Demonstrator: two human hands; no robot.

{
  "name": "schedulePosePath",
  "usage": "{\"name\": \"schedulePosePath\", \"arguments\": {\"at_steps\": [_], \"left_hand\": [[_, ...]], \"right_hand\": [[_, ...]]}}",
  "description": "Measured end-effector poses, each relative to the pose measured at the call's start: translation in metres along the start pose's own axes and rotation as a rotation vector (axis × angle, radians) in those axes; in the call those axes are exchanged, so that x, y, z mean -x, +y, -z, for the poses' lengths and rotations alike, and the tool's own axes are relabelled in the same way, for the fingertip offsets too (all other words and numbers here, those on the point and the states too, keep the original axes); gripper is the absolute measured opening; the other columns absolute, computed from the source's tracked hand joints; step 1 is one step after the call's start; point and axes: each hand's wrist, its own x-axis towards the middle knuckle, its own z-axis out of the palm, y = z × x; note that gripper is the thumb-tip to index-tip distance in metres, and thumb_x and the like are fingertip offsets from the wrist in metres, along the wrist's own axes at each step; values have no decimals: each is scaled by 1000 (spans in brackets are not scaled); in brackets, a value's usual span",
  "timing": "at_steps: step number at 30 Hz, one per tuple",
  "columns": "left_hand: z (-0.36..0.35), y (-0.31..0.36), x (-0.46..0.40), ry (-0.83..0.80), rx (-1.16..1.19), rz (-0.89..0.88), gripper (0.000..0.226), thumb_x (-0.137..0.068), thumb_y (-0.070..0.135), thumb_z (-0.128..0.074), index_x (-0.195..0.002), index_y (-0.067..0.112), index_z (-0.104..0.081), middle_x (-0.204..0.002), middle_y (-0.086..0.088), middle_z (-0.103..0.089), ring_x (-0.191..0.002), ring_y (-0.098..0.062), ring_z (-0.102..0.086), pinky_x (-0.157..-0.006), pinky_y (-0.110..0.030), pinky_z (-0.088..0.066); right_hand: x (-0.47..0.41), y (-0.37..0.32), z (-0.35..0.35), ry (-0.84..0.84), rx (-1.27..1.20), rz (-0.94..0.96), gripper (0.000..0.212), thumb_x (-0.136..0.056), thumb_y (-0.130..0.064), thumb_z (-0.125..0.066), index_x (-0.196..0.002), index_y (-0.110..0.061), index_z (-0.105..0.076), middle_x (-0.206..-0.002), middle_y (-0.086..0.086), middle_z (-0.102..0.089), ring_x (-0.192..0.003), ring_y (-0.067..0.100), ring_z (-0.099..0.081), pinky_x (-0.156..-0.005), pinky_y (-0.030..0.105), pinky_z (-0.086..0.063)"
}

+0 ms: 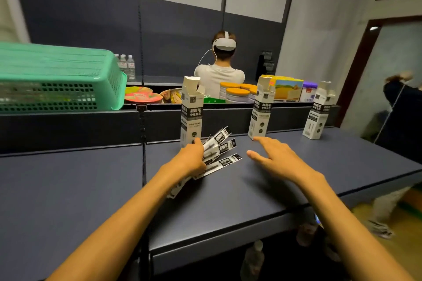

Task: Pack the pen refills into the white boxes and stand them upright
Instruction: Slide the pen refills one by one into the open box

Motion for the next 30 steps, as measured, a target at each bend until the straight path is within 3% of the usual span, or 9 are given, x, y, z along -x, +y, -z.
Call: {"name": "schedulePosePath", "arguments": {"at_steps": [7,15,18,25,30], "left_hand": [[-8,14,-16,17,-124,-2,41,-88,20,-59,-117,14,-31,-122,-16,-52,-107,-33,-53,-79,-39,-49],[-12,30,-7,108,-142,55,43,-81,39,-66,-108,19,-39,-116,-7,-55,-99,-25,-51,-76,-37,-48],[-7,33,-1,149,-142,95,53,-76,47,-71,-113,21,-42,-121,-7,-55,-105,-26,-53,-86,-43,-51],[-1,35,14,208,-174,187,91,-65,63,-75,-135,18,-36,-137,-5,-48,-119,-26,-48,-95,-43,-46],[1,22,20,300,-186,208,85,-72,67,-66,-137,20,-36,-134,-4,-50,-119,-24,-46,-94,-40,-45]], "right_hand": [[-41,11,-2,-1,-78,70,68,-93,-62,-39,-149,-26,-28,-154,1,-34,-140,21,-31,-114,43,-27],[-52,26,9,-11,-131,153,66,-93,-60,-41,-149,-27,-28,-154,1,-34,-140,22,-32,-113,44,-27],[-50,32,13,5,-155,194,65,-94,-59,-42,-149,-27,-29,-153,2,-35,-139,23,-32,-112,43,-28],[-48,39,8,-23,-187,255,66,-93,-61,-41,-149,-28,-28,-154,0,-33,-140,24,-32,-114,46,-28],[-49,35,7,-23,-189,270,65,-94,-58,-42,-149,-27,-28,-154,0,-33,-140,23,-33,-112,47,-28]]}}
